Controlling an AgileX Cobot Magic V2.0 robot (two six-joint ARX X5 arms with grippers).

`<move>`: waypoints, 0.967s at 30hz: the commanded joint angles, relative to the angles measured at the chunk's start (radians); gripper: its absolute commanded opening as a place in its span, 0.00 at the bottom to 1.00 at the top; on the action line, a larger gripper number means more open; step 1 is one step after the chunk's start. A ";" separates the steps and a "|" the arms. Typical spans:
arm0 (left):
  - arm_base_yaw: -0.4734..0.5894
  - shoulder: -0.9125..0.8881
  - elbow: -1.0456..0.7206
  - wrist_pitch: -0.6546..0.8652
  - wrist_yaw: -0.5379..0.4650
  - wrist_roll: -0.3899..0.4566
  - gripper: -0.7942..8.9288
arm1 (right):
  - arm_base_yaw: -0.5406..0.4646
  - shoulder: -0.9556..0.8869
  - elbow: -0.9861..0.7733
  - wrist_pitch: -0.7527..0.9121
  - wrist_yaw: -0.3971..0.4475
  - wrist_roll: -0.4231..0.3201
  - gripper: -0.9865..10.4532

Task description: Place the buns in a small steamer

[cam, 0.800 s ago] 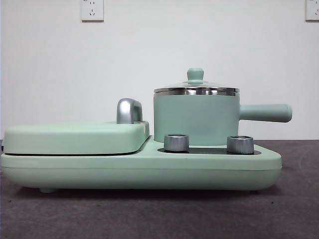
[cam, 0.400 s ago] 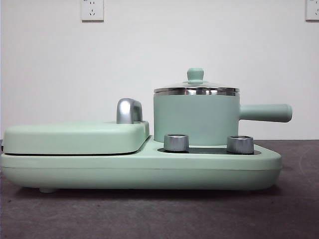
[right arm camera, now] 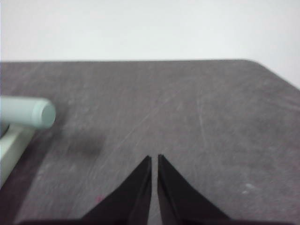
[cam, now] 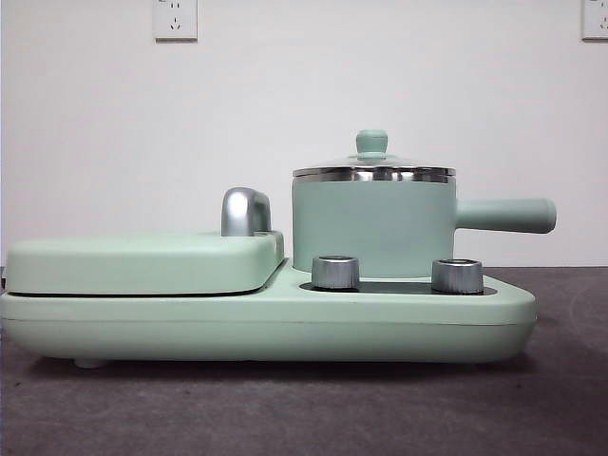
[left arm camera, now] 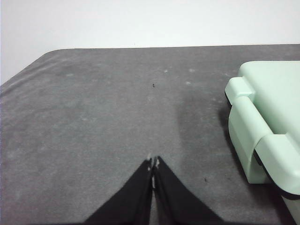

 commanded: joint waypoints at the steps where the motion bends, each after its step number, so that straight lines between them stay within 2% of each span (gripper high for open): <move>1: 0.000 -0.002 -0.019 -0.006 -0.007 0.011 0.09 | -0.003 -0.002 -0.015 0.017 -0.025 -0.008 0.10; 29: 0.000 -0.002 -0.019 -0.005 -0.007 0.010 0.09 | -0.003 -0.002 -0.056 0.029 -0.039 -0.008 0.10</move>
